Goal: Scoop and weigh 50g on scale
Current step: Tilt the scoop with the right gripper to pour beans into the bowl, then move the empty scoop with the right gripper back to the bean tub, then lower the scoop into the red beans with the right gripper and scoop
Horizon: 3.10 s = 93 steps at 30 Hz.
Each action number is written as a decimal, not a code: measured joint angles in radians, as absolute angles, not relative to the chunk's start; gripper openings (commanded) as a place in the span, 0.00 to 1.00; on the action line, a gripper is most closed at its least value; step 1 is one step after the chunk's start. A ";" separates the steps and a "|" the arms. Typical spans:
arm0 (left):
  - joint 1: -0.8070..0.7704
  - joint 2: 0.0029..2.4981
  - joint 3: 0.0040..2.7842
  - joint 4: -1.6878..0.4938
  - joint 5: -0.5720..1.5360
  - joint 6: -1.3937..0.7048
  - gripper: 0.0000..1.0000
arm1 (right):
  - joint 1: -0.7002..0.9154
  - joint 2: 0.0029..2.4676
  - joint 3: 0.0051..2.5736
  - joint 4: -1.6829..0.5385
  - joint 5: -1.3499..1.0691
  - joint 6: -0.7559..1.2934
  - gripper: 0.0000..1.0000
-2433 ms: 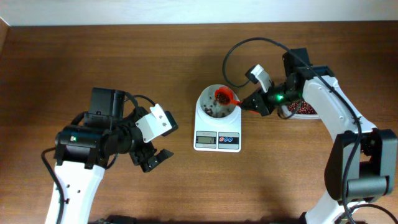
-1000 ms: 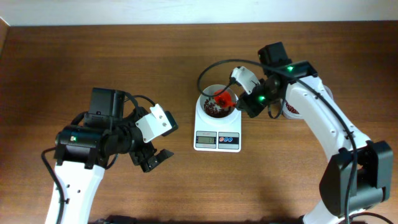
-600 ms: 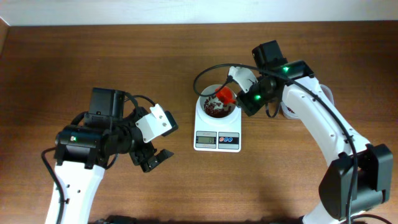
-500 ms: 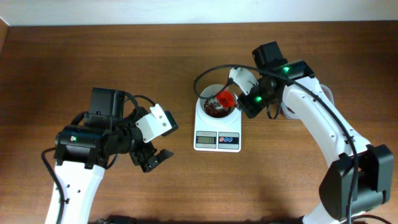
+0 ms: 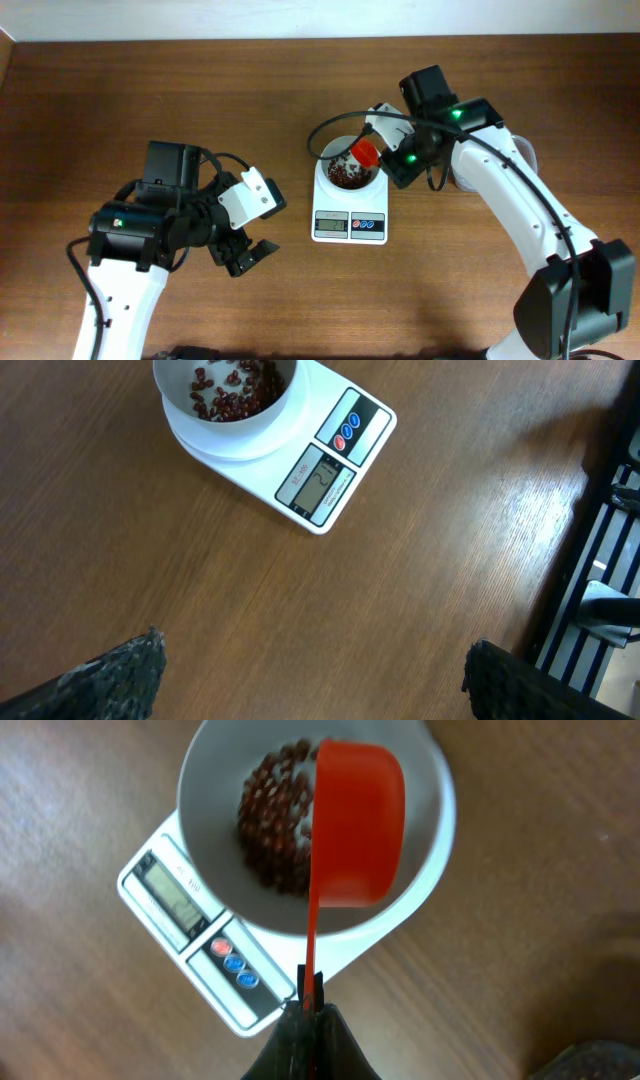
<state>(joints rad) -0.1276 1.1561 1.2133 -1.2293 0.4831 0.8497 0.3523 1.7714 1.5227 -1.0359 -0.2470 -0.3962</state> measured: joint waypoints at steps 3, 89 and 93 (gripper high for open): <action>-0.128 1.156 1.213 -1.229 0.483 0.850 0.99 | 0.366 1.768 1.523 -1.039 -0.236 -0.397 0.04; -0.128 1.156 1.213 -1.229 0.483 0.850 0.99 | -0.033 1.875 1.408 -1.023 0.075 -0.086 0.04; -0.128 1.156 1.213 -1.229 0.483 0.850 0.99 | -0.036 1.875 1.410 -1.024 0.046 -0.085 0.04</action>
